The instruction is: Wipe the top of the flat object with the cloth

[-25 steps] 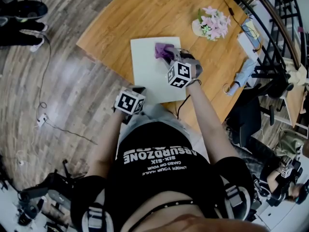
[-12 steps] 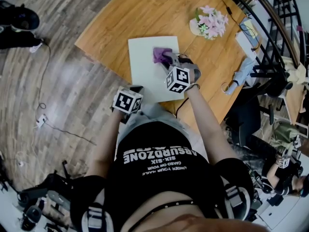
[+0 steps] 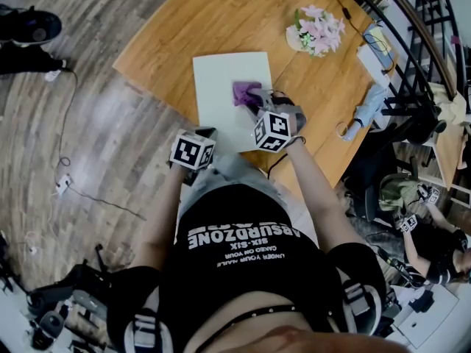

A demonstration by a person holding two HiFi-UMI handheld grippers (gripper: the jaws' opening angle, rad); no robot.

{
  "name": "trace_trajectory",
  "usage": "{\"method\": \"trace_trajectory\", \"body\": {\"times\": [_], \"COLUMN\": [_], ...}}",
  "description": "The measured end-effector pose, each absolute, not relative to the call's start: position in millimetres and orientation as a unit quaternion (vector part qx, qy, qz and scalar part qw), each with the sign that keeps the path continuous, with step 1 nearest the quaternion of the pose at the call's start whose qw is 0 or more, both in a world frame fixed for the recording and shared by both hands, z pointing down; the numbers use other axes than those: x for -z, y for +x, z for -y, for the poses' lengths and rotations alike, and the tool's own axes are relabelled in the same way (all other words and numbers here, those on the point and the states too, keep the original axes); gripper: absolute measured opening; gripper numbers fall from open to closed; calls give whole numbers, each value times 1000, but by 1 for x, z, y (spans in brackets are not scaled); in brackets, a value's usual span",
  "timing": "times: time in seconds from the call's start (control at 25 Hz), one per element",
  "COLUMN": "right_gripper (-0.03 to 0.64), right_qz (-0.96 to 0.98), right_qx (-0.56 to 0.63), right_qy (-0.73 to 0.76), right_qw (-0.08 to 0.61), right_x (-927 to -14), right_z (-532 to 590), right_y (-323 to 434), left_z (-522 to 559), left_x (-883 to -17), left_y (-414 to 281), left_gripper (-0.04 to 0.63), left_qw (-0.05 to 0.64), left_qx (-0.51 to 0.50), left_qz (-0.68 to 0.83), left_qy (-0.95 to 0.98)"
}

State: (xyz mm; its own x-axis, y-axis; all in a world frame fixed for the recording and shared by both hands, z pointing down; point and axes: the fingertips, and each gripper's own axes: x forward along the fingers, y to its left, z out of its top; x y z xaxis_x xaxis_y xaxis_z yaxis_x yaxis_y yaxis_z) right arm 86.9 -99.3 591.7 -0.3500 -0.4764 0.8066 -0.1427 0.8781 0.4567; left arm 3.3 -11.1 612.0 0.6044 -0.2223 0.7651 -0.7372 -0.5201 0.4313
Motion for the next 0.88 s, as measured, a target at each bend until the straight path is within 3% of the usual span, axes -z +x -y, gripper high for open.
{"method": "trace_trajectory", "body": {"times": [0.88], "right_gripper": [133], "right_qz": [817], "right_qx": [130], "right_qy": [194], "right_qw": [527], "right_x": [-593], "right_z": [35], "right_y": [94], "left_z": [12], "left_x": [-614], "left_y": [4], "left_gripper": [15], "left_qw": [400], "left_qx": [-311], "left_qz": [327], "left_qy": [798]}}
